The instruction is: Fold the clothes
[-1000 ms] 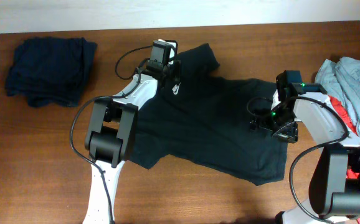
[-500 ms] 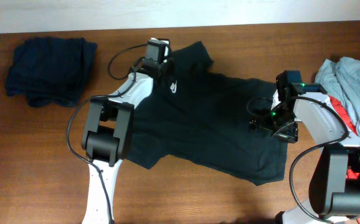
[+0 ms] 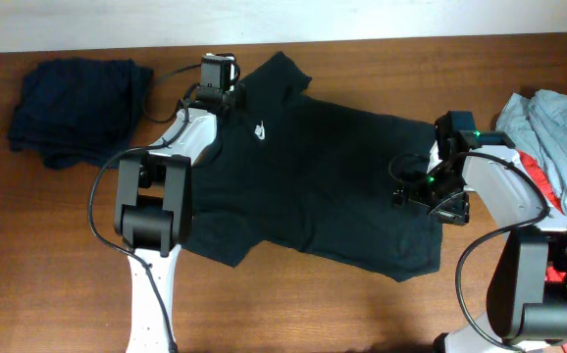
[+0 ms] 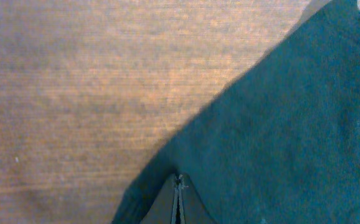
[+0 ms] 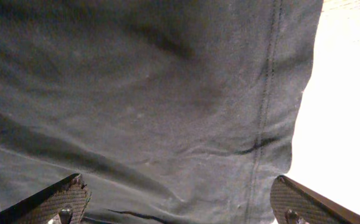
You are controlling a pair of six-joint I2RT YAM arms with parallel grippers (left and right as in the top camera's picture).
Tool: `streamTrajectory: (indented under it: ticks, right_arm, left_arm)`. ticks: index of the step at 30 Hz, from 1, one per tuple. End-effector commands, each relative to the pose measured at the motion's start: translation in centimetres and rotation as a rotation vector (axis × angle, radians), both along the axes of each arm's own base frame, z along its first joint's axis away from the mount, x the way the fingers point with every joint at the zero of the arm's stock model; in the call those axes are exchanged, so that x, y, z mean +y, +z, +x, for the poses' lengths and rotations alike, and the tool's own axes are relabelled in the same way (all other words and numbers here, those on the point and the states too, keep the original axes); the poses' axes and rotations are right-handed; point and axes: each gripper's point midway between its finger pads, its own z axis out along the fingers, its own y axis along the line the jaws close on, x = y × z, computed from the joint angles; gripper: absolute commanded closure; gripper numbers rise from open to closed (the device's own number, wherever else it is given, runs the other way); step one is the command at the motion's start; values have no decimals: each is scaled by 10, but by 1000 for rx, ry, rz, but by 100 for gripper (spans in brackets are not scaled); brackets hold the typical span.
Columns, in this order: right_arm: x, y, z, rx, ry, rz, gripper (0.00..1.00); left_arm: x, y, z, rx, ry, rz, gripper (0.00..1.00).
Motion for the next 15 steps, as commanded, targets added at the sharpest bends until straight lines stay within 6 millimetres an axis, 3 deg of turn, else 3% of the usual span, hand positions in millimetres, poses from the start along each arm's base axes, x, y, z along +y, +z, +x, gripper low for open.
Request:
streamTrajectory:
  ticks: [1, 5, 7, 10, 13, 15]
  right_arm:
    - [-3, 6, 7, -29, -5, -13, 1]
    - [-3, 6, 6, -28, -4, -13, 1]
    - [-3, 6, 7, -29, -4, -13, 1]
    - [-3, 6, 6, -28, -4, -13, 2]
    - [-3, 6, 6, -28, -5, -13, 1]
    - [-3, 6, 7, -29, -4, -13, 1]
  left_arm:
    - [4, 9, 13, -40, -11, 39, 98]
    - [6, 30, 24, -78, -5, 32, 98]
    - [7, 53, 30, -102, -16, 44, 98]
    - [9, 105, 35, -138, -11, 41, 98]
    - [11, 146, 26, -123, -13, 41, 96]
    - [14, 163, 10, -72, 1, 33, 95]
